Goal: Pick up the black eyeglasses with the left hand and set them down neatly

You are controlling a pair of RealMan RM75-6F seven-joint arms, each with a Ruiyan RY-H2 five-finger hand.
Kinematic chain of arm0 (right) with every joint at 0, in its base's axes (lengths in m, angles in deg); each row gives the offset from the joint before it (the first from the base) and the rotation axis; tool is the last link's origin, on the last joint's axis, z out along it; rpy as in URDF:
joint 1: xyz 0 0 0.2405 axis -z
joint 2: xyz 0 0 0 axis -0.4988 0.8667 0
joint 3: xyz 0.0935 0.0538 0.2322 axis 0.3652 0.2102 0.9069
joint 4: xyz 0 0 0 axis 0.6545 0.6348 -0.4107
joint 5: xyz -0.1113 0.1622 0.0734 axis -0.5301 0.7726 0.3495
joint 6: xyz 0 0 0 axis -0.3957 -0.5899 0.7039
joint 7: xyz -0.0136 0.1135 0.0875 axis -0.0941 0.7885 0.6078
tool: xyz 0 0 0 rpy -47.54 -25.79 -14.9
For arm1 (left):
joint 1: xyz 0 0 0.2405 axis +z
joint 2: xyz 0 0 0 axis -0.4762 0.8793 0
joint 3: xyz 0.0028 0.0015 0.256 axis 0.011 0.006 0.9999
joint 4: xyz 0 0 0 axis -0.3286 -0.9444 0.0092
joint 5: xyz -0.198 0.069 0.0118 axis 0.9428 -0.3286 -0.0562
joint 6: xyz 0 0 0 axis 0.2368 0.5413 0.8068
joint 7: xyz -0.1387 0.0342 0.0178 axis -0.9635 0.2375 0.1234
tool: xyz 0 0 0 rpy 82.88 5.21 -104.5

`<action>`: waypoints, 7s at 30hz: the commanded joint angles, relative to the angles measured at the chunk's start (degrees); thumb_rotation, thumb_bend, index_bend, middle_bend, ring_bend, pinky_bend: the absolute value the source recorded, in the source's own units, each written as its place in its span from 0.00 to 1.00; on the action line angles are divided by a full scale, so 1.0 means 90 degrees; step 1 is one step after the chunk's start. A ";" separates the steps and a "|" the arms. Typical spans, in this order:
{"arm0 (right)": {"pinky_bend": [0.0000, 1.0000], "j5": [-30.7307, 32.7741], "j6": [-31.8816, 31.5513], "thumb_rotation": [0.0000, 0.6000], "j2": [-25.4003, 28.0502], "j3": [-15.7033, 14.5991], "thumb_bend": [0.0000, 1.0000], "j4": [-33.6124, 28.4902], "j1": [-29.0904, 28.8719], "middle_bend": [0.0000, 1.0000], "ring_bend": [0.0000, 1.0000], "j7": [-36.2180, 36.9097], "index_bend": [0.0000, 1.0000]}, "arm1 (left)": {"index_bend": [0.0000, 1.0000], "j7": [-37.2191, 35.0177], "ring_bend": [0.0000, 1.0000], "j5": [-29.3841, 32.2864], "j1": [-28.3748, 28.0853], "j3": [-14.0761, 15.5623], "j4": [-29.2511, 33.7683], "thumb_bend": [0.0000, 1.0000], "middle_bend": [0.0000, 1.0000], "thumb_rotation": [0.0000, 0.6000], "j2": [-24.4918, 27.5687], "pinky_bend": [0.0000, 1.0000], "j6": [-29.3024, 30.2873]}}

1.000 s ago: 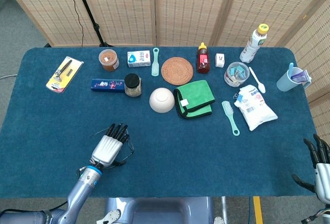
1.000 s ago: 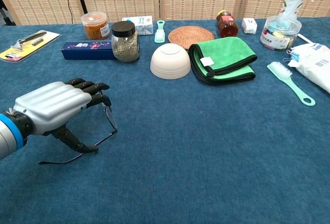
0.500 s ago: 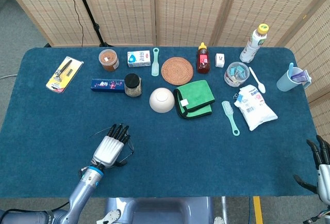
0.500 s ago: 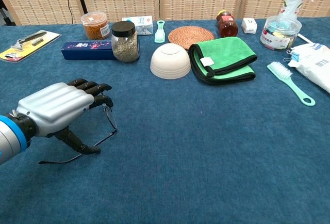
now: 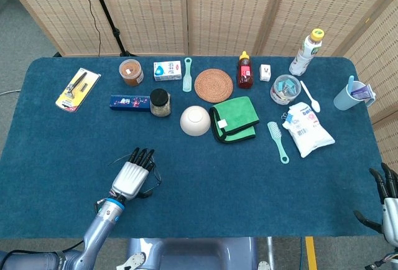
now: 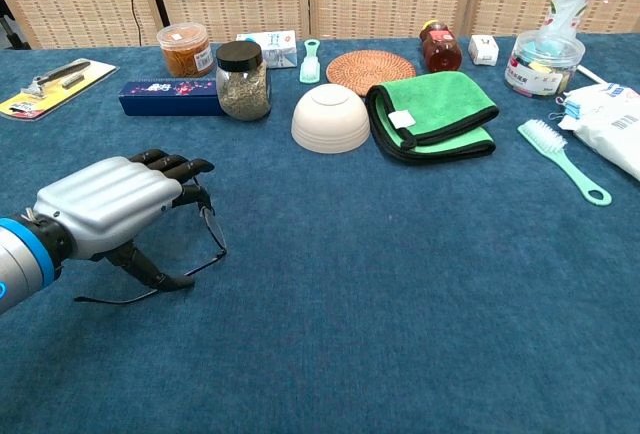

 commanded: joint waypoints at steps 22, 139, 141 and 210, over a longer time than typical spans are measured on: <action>0.17 0.0034 0.0019 1.00 0.0014 0.0022 0.11 -0.0091 0.0016 0.01 0.03 -0.0108 0.10 | 0.43 -0.0159 0.00 -0.0067 -0.0018 0.0031 0.0023 0.20 0.02 0.64 0.0022 0.00 0.0109; 0.20 0.0174 -0.0069 1.00 0.0009 0.0056 0.11 0.0030 0.0224 0.02 0.05 0.0093 0.11 | 0.37 -0.0207 0.00 -0.0112 -0.0351 -0.0114 -0.0010 0.20 0.03 0.69 -0.0052 0.00 -0.0129; 0.20 0.0181 -0.0072 1.00 0.0006 0.0054 0.11 0.0052 0.0234 0.02 0.05 0.0115 0.11 | 0.37 -0.0127 0.00 -0.0025 -0.0398 -0.0172 -0.0004 0.20 0.03 0.69 -0.0138 0.00 -0.0152; 0.20 0.0098 -0.0013 1.00 0.0030 0.0057 0.11 -0.0241 0.0161 0.02 0.05 -0.0254 0.11 | 0.04 -0.1527 0.00 -0.1594 -0.0603 0.0663 0.0237 0.20 0.00 1.00 0.1645 0.00 -0.0828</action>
